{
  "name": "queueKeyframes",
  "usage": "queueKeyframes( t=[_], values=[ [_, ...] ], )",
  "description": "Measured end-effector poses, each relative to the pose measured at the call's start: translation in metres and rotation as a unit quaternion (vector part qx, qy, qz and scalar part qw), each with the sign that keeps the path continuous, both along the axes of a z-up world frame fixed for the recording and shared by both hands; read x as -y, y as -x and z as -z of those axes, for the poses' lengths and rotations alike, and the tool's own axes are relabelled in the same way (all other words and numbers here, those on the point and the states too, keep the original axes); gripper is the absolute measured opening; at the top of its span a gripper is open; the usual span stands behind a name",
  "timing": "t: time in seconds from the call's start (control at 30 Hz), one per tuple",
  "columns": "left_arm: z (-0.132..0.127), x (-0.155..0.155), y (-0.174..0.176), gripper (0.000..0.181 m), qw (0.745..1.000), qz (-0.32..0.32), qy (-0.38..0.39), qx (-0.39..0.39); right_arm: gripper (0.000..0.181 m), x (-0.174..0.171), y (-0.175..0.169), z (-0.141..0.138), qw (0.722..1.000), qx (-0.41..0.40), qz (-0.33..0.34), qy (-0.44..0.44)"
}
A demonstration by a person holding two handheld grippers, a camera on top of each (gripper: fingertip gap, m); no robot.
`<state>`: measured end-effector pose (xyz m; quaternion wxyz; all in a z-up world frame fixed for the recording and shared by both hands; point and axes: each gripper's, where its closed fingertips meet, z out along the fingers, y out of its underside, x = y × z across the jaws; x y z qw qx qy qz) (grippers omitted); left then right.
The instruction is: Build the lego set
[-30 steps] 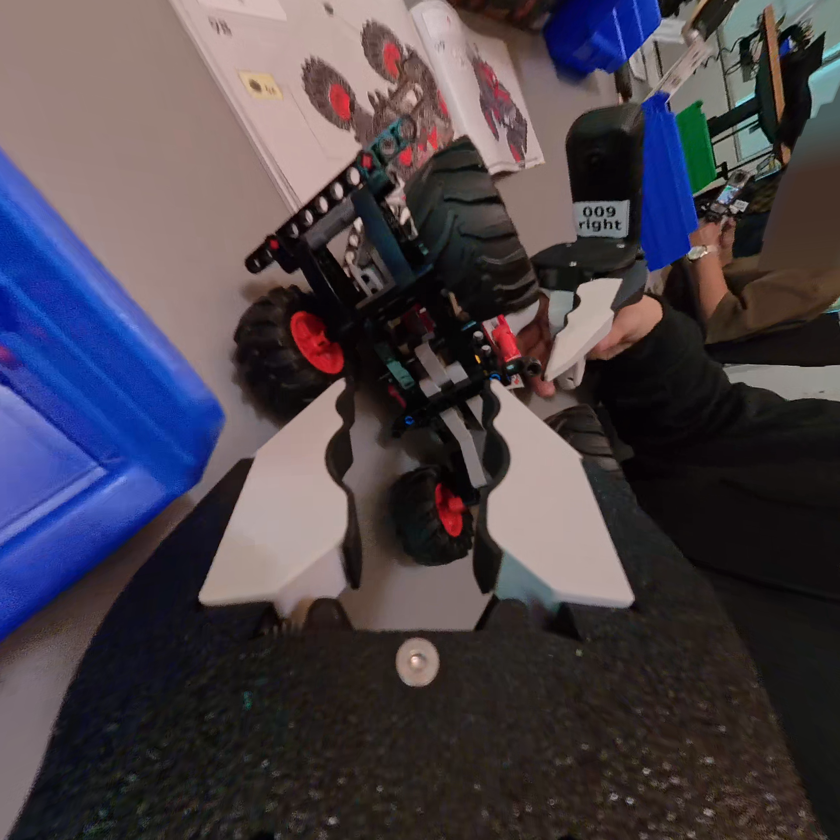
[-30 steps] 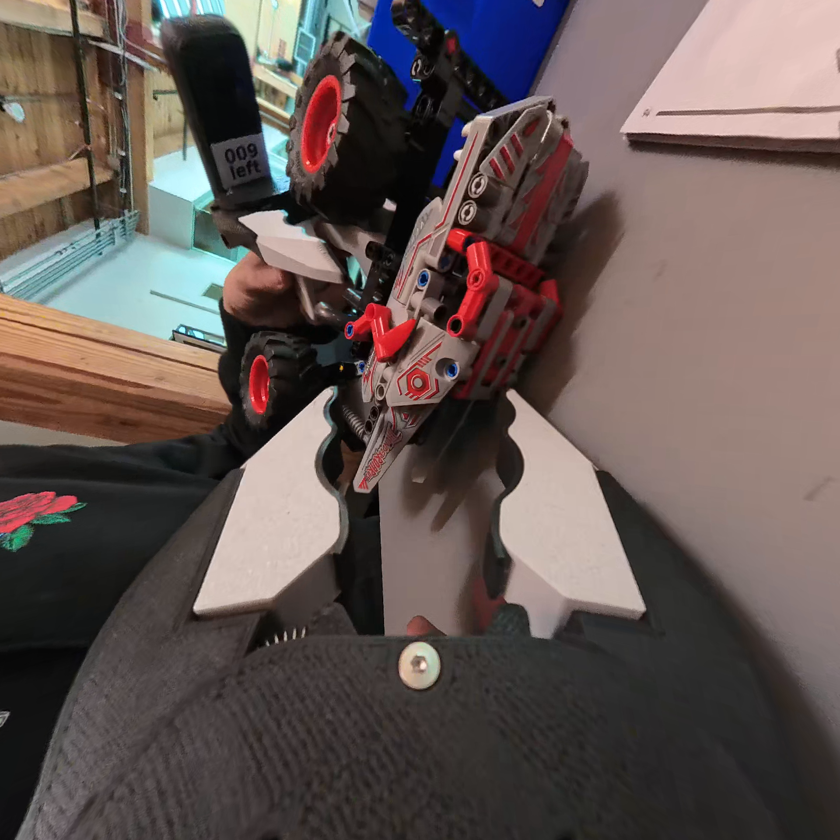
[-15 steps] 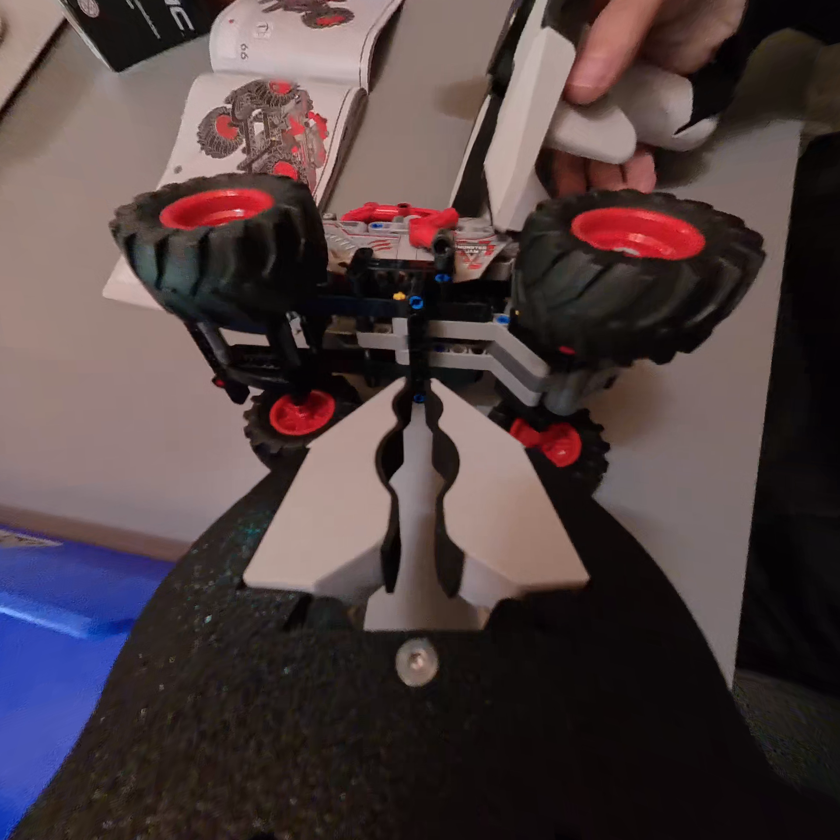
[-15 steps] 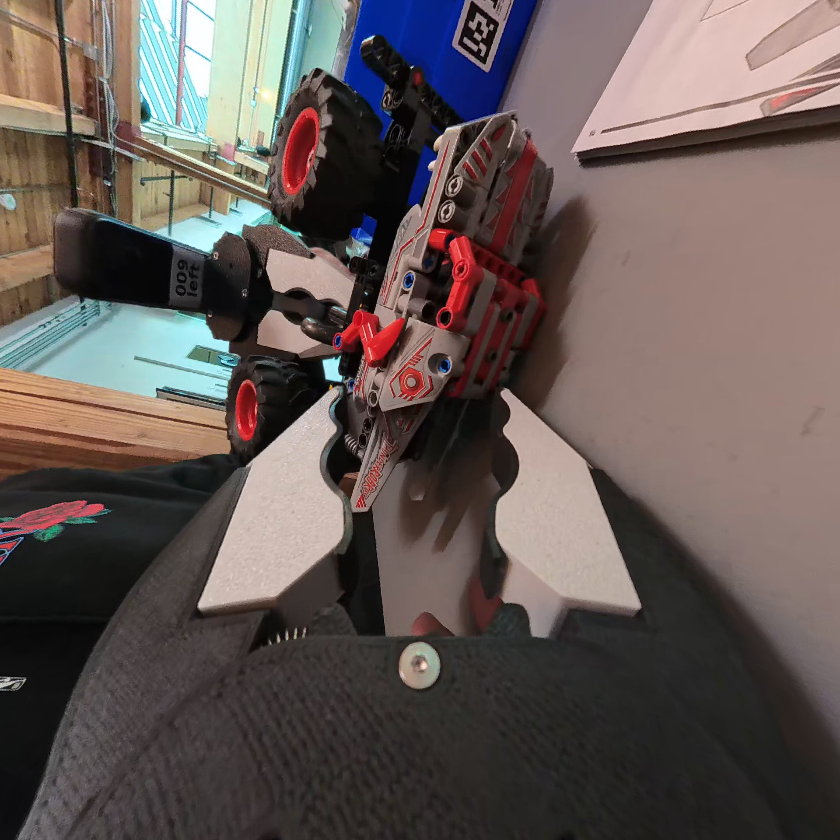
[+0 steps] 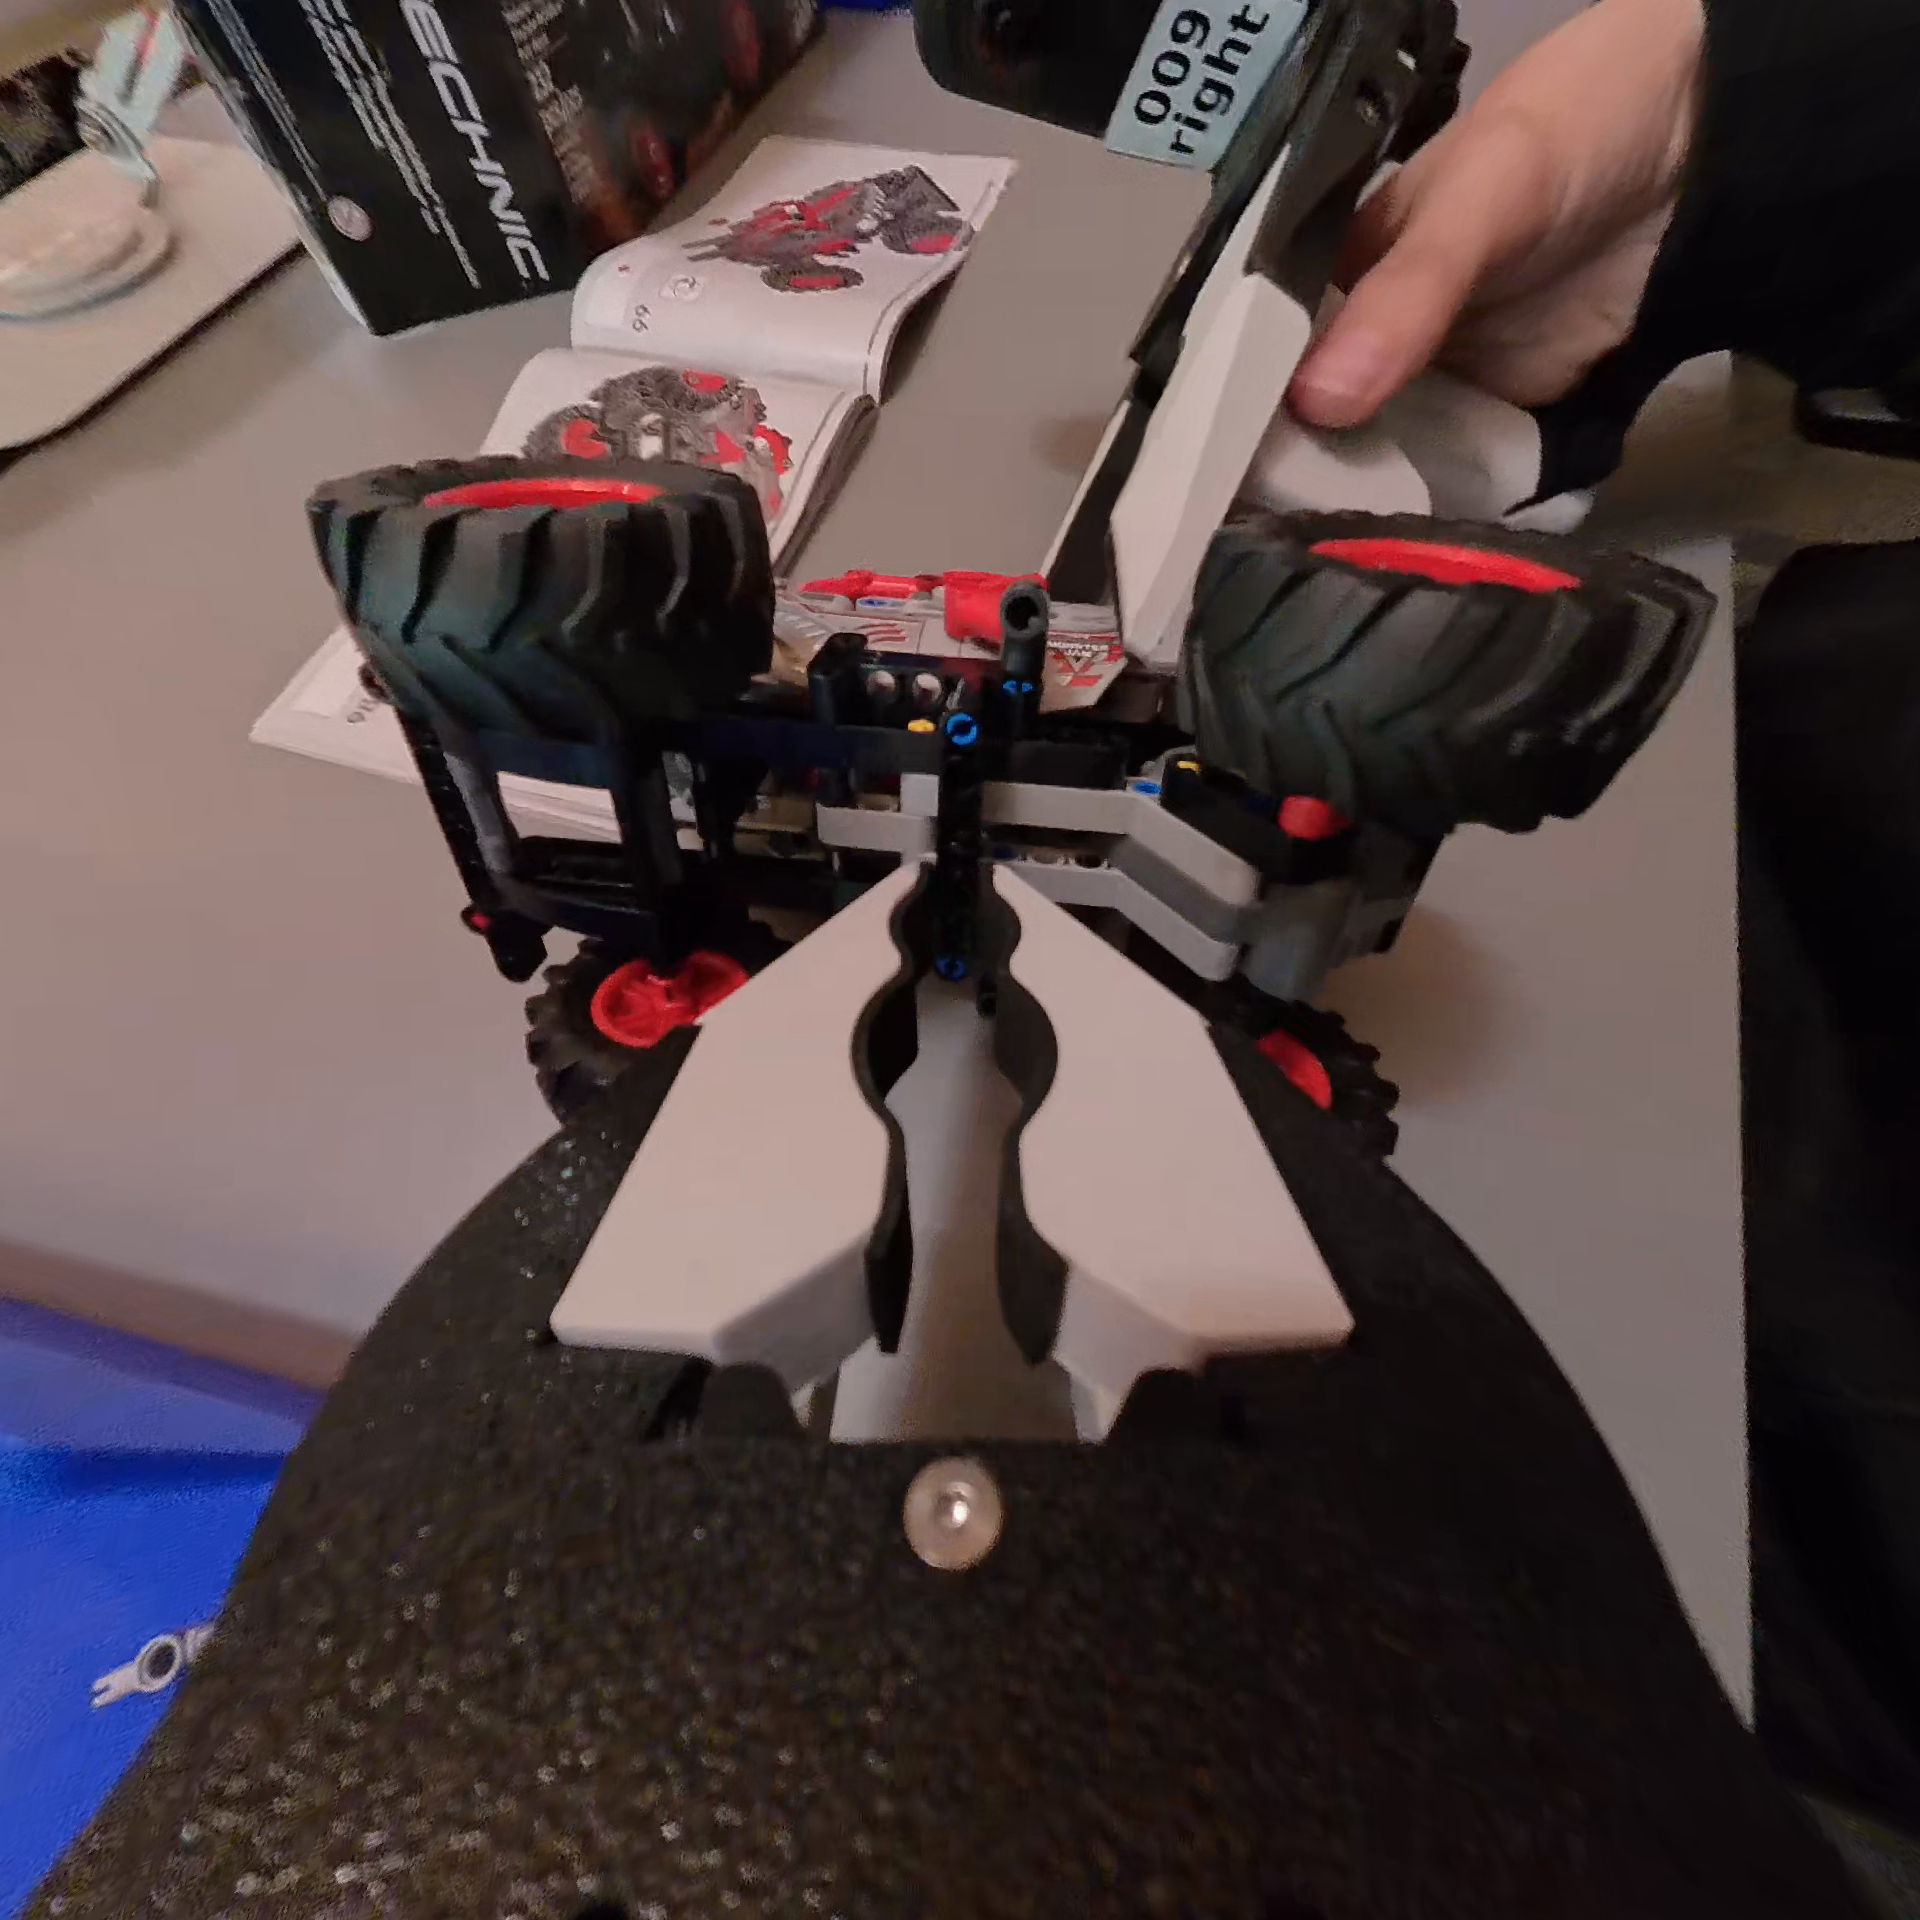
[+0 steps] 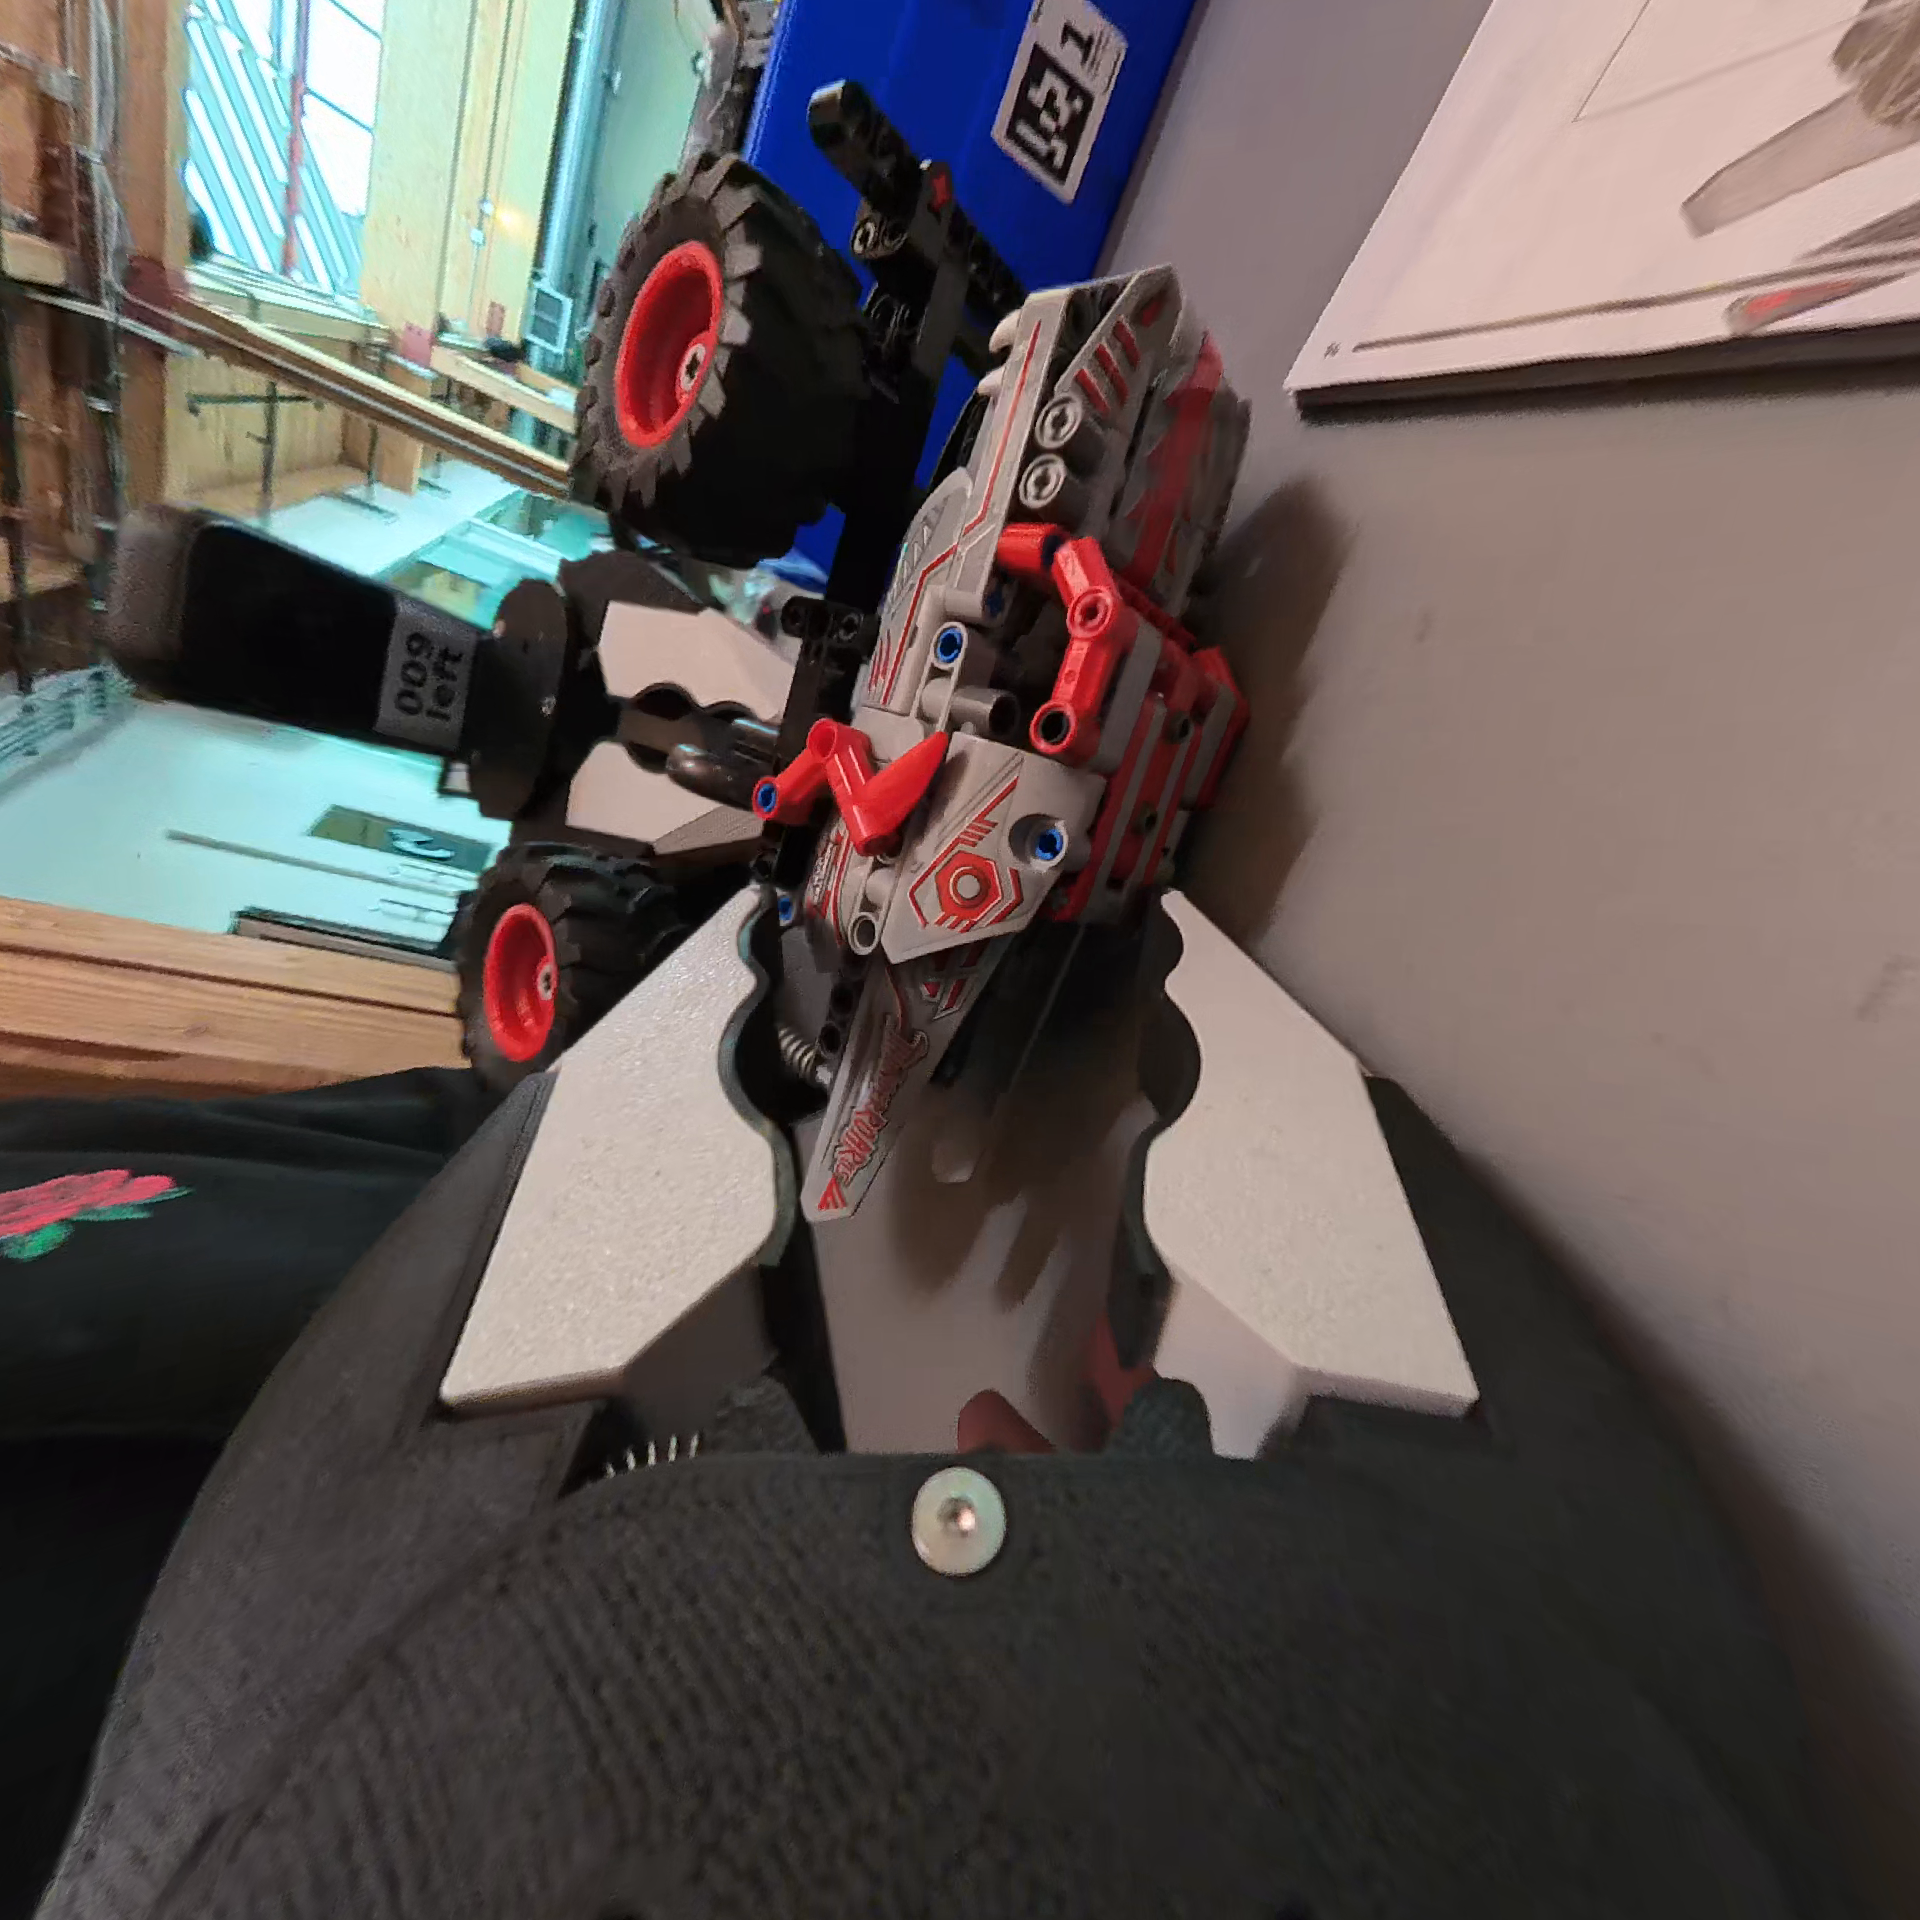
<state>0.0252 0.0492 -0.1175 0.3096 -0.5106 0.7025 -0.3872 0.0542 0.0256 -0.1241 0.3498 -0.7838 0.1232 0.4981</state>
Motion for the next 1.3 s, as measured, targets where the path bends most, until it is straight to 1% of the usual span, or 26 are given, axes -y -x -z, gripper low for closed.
queueKeyframes(
  t=[0.03, 0.17, 0.27, 0.37, 0.43, 0.53, 0.67, 0.7, 0.73, 0.77, 0.8, 0.83, 0.87, 0.9, 0.93, 1.0, 1.1, 1.23, 1.3],
  values=[
    [0.000, 0.001, -0.002, 0.004, 1.000, -0.009, 0.001, 0.012, 0.066, -0.001, -0.003, 0.001, 1.000, 0.019, 0.006, -0.005],
    [-0.004, 0.008, -0.010, 0.005, 0.997, -0.042, -0.018, 0.064, 0.064, -0.002, -0.015, -0.006, 0.994, 0.098, 0.024, -0.047],
    [-0.002, 0.014, -0.014, 0.005, 0.996, -0.058, -0.025, 0.060, 0.064, 0.000, -0.021, -0.009, 0.985, 0.161, 0.019, -0.057],
    [-0.005, 0.020, -0.022, 0.005, 0.992, -0.075, -0.056, 0.079, 0.064, 0.002, -0.032, -0.024, 0.965, 0.241, 0.003, -0.100],
    [-0.008, 0.026, -0.030, 0.006, 0.988, -0.085, -0.083, 0.094, 0.064, 0.002, -0.039, -0.036, 0.941, 0.312, -0.025, -0.127],
    [-0.014, 0.028, -0.044, 0.006, 0.983, -0.118, -0.083, 0.113, 0.063, 0.000, -0.048, -0.053, 0.894, 0.416, -0.065, -0.151],
    [-0.018, 0.023, -0.049, 0.004, 0.971, -0.171, -0.106, 0.125, 0.063, -0.001, -0.046, -0.068, 0.817, 0.527, -0.104, -0.207],
    [-0.015, 0.024, -0.047, 0.001, 0.970, -0.176, -0.118, 0.117, 0.062, 0.000, -0.042, -0.068, 0.793, 0.555, -0.119, -0.221],
    [-0.010, 0.030, -0.044, 0.000, 0.973, -0.164, -0.124, 0.100, 0.060, 0.002, -0.037, -0.066, 0.765, 0.586, -0.133, -0.234],
    [-0.003, 0.037, -0.039, 0.000, 0.976, -0.157, -0.127, 0.080, 0.060, 0.004, -0.032, -0.063, 0.729, 0.620, -0.148, -0.248],
    [0.001, 0.038, -0.033, 0.000, 0.974, -0.166, -0.137, 0.064, 0.057, 0.006, -0.027, -0.059, 0.699, 0.650, -0.157, -0.256],
    [0.002, 0.039, -0.028, 0.000, 0.971, -0.175, -0.152, 0.061, 0.049, 0.008, -0.021, -0.058, 0.691, 0.658, -0.155, -0.258],
    [0.002, 0.041, -0.023, 0.000, 0.969, -0.176, -0.162, 0.064, 0.049, 0.009, -0.018, -0.056, 0.683, 0.667, -0.151, -0.256],
    [0.002, 0.043, -0.019, 0.000, 0.969, -0.177, -0.164, 0.062, 0.048, 0.010, -0.014, -0.056, 0.679, 0.669, -0.146, -0.264],
    [0.003, 0.044, -0.017, 0.000, 0.969, -0.179, -0.161, 0.060, 0.048, 0.011, -0.012, -0.055, 0.683, 0.667, -0.141, -0.263],
    [0.003, 0.044, -0.014, 0.000, 0.970, -0.179, -0.156, 0.057, 0.048, 0.011, -0.011, -0.054, 0.697, 0.654, -0.128, -0.264],
    [0.005, 0.046, -0.011, 0.000, 0.973, -0.173, -0.145, 0.052, 0.049, 0.014, -0.011, -0.053, 0.730, 0.623, -0.119, -0.256],
    [0.015, 0.055, -0.005, 0.006, 0.981, -0.147, -0.127, 0.017, 0.067, 0.019, -0.012, -0.050, 0.779, 0.580, -0.104, -0.216],
    [0.022, 0.058, -0.002, 0.008, 0.981, -0.139, -0.138, -0.002, 0.074, 0.021, -0.010, -0.043, 0.782, 0.575, -0.127, -0.205]
  ],
)
